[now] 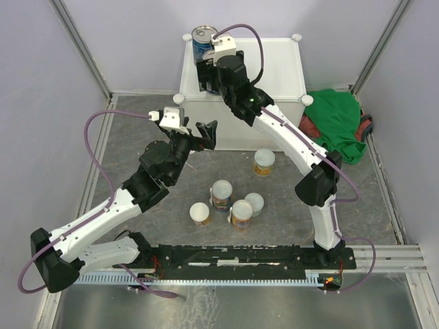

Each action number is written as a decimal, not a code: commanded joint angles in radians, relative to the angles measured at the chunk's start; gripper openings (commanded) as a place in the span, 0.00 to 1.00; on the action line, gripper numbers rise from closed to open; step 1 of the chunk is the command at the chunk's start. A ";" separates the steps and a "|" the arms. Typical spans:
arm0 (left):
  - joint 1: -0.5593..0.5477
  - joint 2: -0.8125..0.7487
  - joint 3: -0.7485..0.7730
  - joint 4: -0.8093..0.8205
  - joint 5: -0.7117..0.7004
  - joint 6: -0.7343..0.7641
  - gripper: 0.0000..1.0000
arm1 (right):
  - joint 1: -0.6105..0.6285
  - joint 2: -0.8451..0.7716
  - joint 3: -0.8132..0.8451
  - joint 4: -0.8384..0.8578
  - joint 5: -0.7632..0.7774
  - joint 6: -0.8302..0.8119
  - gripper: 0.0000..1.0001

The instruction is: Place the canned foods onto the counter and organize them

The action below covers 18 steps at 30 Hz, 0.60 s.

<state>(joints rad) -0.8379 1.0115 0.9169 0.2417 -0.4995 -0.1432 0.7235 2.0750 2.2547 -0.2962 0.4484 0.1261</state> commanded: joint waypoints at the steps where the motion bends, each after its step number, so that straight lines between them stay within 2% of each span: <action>1: 0.017 0.011 0.054 0.063 0.029 -0.009 0.99 | -0.005 -0.020 -0.015 0.004 0.001 0.018 0.99; 18: 0.057 0.019 0.053 0.056 0.070 -0.044 0.99 | 0.024 -0.262 -0.279 0.079 -0.002 0.046 0.99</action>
<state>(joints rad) -0.7864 1.0370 0.9352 0.2489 -0.4477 -0.1467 0.7345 1.9018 1.9987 -0.2764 0.4381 0.1677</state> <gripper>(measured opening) 0.991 0.994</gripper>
